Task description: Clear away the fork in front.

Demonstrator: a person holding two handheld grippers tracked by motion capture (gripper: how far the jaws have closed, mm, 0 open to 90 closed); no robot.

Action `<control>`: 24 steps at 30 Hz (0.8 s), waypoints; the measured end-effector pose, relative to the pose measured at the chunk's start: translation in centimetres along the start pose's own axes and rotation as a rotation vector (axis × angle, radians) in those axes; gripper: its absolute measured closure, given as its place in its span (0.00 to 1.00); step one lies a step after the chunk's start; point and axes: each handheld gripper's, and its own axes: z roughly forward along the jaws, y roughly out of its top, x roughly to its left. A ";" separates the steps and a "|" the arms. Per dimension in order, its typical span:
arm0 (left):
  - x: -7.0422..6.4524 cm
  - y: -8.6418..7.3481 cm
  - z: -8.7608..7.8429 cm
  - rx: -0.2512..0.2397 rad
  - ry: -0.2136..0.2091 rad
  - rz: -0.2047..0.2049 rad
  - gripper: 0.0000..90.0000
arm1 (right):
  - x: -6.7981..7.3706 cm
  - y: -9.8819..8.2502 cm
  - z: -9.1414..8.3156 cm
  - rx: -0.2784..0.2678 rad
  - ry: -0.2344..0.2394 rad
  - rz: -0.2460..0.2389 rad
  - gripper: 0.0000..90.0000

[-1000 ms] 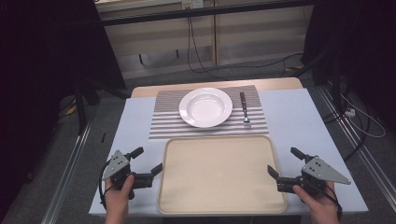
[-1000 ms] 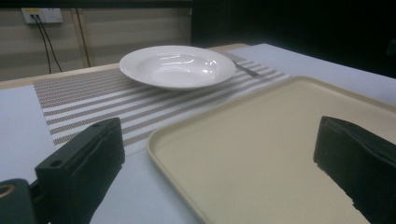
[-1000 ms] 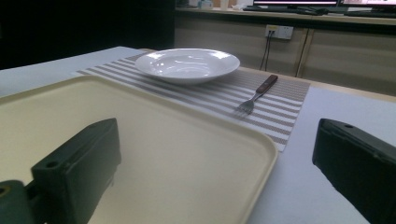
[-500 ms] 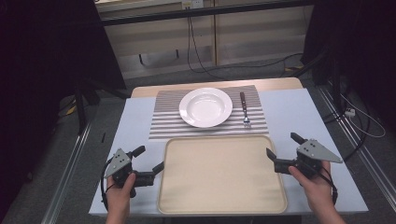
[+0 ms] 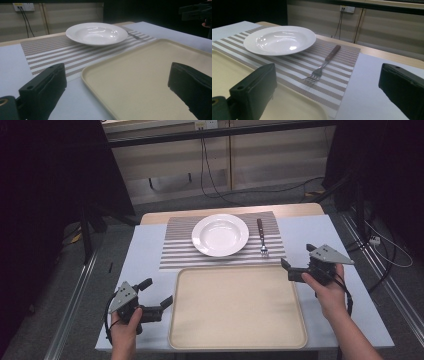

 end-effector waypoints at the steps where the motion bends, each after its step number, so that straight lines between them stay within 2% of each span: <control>1: 0.0 0.0 0.1 -0.001 0.000 -0.003 0.02 | 0.0 0.1 0.3 0.006 0.000 -0.004 0.01; 7: 0.0 0.0 0.4 0.001 -0.008 -0.003 0.02 | -0.5 0.8 1.8 0.035 0.023 0.020 0.02; 11: 0.0 0.0 0.4 0.010 -0.009 0.007 0.02 | -1.1 1.4 3.0 0.055 0.001 0.017 0.02; 14: 0.0 -0.1 0.3 0.007 -0.008 0.002 0.02 | -1.3 1.7 3.9 0.070 0.005 0.015 0.02; 17: 0.1 -0.1 0.4 0.012 -0.006 0.004 0.02 | -1.5 2.2 5.0 0.103 -0.013 0.004 0.02; 20: 0.1 -0.1 0.4 0.013 -0.006 0.006 0.02 | -1.6 2.6 6.0 0.109 -0.008 -0.004 0.02; 22: 0.1 -0.1 0.4 0.013 -0.006 0.006 0.02 | -1.6 2.8 6.6 0.107 -0.002 0.009 0.02; 24: 0.1 -0.1 0.3 0.008 -0.004 0.003 0.02 | -1.6 2.8 7.3 0.127 -0.010 0.002 0.02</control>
